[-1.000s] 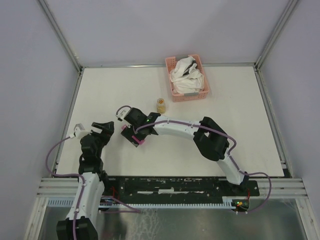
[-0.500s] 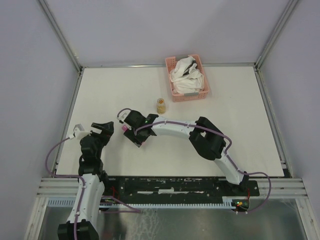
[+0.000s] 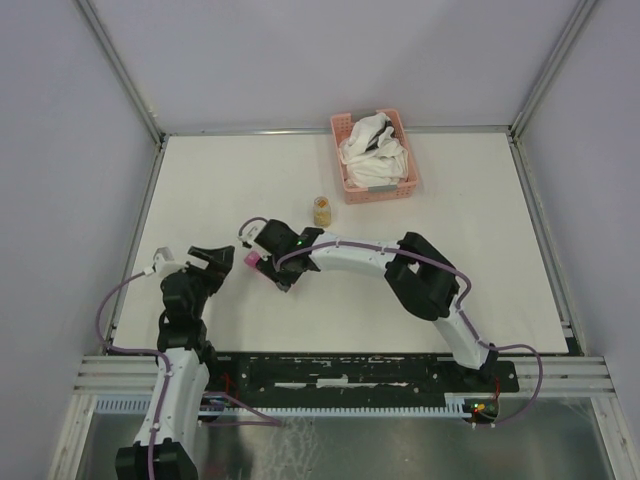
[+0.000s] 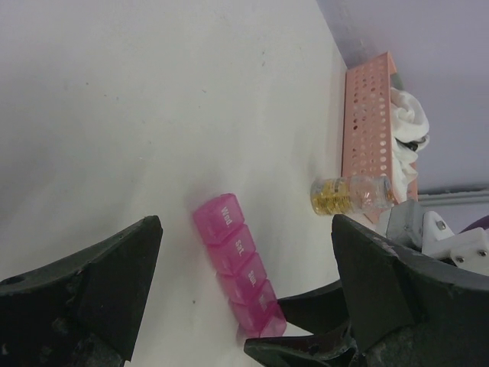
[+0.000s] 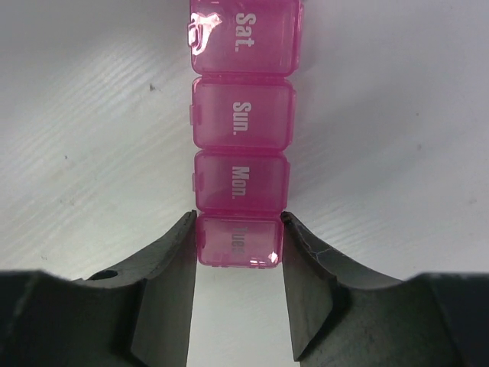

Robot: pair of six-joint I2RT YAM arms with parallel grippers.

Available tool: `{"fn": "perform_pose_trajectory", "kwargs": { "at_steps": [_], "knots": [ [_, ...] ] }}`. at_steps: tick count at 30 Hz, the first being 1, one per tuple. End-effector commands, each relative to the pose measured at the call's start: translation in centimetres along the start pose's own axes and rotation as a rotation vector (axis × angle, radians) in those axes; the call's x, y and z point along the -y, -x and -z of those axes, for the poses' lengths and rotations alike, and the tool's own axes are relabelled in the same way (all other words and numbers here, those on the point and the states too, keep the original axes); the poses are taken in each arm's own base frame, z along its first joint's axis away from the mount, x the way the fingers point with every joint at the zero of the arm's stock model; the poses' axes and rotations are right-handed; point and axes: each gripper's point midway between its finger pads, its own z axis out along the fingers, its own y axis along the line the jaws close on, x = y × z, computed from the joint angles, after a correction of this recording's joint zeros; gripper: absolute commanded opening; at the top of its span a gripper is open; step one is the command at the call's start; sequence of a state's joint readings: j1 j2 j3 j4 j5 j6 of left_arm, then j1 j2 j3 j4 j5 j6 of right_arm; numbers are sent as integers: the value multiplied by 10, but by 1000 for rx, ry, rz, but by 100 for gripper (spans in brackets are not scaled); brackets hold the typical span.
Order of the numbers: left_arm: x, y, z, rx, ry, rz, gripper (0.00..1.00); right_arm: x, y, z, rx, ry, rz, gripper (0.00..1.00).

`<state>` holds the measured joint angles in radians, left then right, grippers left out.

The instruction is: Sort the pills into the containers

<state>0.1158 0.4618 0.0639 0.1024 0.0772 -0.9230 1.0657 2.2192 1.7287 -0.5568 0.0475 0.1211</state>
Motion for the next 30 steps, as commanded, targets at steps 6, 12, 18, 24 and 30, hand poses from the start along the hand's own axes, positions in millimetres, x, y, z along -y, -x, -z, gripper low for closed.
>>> {"fn": "perform_pose_trajectory", "kwargs": {
  "at_steps": [6,12,18,24,30],
  "knots": [
    [72,-24,28,-202,-348,84,100,19,44,105,277,183,1,24],
    [129,-14,63,-205,-598,140,100,24,22,165,332,305,-2,23],
    [181,-3,107,-145,-843,131,100,14,7,221,392,468,-105,23],
    [205,-31,113,-254,-863,154,97,24,1,228,434,413,-81,23],
    [224,-51,96,-286,-758,162,97,44,-9,217,397,292,-39,23]
  ]
}}
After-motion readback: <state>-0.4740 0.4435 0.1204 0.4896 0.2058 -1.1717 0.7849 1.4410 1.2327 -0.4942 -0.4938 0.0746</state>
